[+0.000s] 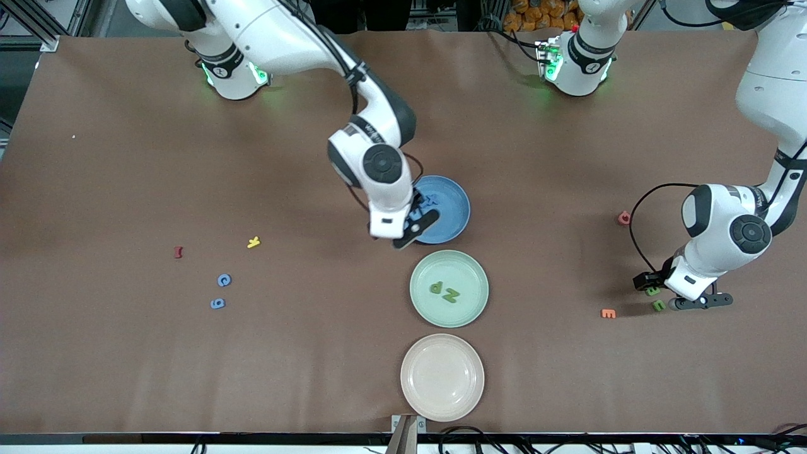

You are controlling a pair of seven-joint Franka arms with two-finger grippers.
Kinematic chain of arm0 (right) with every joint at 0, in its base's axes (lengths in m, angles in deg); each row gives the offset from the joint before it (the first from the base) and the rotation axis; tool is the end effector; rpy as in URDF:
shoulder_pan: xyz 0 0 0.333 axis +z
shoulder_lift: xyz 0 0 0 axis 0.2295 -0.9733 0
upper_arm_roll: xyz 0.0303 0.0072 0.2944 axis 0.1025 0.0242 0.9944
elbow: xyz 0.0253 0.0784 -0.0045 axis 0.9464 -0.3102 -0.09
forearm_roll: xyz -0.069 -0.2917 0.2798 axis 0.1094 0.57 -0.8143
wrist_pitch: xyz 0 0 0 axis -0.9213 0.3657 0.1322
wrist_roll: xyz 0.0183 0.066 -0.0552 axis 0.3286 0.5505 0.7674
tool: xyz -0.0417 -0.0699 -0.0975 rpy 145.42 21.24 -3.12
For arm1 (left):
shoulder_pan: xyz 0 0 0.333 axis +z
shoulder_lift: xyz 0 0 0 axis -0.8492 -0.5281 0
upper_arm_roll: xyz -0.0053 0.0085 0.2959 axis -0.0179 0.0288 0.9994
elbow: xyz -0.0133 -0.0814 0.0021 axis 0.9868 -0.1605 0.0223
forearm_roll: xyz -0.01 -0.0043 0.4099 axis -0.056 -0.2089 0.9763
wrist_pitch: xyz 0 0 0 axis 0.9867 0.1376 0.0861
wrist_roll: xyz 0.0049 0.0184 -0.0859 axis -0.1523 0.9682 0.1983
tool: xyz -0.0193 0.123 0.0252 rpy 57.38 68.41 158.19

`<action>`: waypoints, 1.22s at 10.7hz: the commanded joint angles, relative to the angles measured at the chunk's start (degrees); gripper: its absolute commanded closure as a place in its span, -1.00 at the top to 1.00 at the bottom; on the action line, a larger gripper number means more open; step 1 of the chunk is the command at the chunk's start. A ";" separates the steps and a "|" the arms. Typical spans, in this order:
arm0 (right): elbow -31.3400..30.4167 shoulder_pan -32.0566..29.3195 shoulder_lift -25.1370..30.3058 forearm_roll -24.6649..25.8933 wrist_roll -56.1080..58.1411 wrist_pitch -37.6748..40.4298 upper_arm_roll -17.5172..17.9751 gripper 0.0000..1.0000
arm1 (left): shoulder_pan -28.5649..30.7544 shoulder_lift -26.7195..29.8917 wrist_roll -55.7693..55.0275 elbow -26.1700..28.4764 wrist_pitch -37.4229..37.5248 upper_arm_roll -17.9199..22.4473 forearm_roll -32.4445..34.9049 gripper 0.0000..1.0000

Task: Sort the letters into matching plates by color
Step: 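Carry the blue E to the blue plate with the right gripper, then release the E with the right gripper while the left gripper grasps B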

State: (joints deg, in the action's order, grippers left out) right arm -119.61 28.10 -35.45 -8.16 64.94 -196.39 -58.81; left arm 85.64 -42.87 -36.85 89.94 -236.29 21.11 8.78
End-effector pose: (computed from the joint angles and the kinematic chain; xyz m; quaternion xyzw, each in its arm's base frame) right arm 0.5437 0.4831 0.2242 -0.9489 -0.3142 0.0142 0.0248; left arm 0.6493 0.0888 0.1231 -0.9978 -0.0399 -0.0490 0.0204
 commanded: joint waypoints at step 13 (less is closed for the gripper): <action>-10.17 -28.35 10.90 0.49 19.00 -0.23 -5.81 1.00 | -0.27 -3.28 0.19 -3.36 -1.28 -0.19 1.99 -0.12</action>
State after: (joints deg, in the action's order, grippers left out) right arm -124.82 2.03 -27.20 -7.41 83.09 -193.64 -65.90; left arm 85.42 -43.63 -36.84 88.34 -236.29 21.08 8.92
